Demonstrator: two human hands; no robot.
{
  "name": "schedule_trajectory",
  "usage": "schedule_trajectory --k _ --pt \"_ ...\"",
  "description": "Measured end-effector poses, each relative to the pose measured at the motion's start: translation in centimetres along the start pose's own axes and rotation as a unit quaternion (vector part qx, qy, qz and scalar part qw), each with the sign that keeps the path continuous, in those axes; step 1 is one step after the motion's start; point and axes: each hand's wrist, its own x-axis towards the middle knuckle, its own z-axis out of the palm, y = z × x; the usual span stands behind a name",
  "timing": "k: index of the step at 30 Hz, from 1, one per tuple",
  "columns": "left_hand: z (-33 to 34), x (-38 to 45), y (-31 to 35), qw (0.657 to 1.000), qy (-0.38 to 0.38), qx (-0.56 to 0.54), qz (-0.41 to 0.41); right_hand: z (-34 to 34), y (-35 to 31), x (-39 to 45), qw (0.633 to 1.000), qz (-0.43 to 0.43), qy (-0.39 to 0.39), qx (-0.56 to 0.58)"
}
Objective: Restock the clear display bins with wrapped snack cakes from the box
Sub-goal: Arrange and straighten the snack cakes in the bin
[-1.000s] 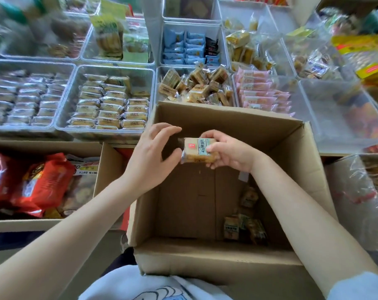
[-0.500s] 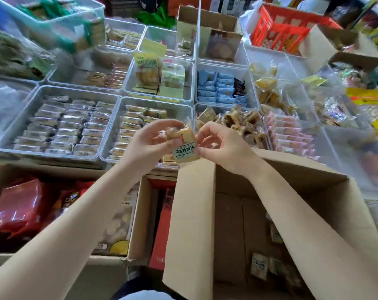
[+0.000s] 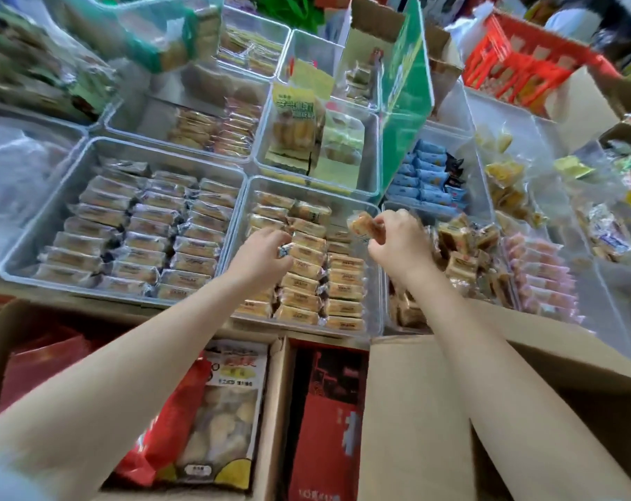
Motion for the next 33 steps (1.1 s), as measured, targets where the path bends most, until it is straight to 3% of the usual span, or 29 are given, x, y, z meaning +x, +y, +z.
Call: schedule_trajectory --k 7,15,19,27,33 --pt "1.4 6.7 0.3 0.981 -0.03 0.167 0.089 4.9 1.5 4.2 0.992 0.09 0.007 0.088" --pt "3.0 12.7 0.6 0.96 -0.081 0.245 0.107 6.7 2.1 6.3 0.99 0.065 0.061 0.112" --pt "3.7 13.3 0.5 0.949 -0.059 0.291 0.11 6.9 1.8 7.2 0.991 0.037 0.064 0.114" --pt "4.6 11.0 -0.8 0.939 -0.033 0.308 0.148 8.8 -0.4 9.4 0.999 -0.014 0.034 0.003" --pt "4.3 9.9 -1.4 0.948 -0.056 0.283 0.134 11.0 -3.3 10.5 0.998 -0.022 0.02 0.05"
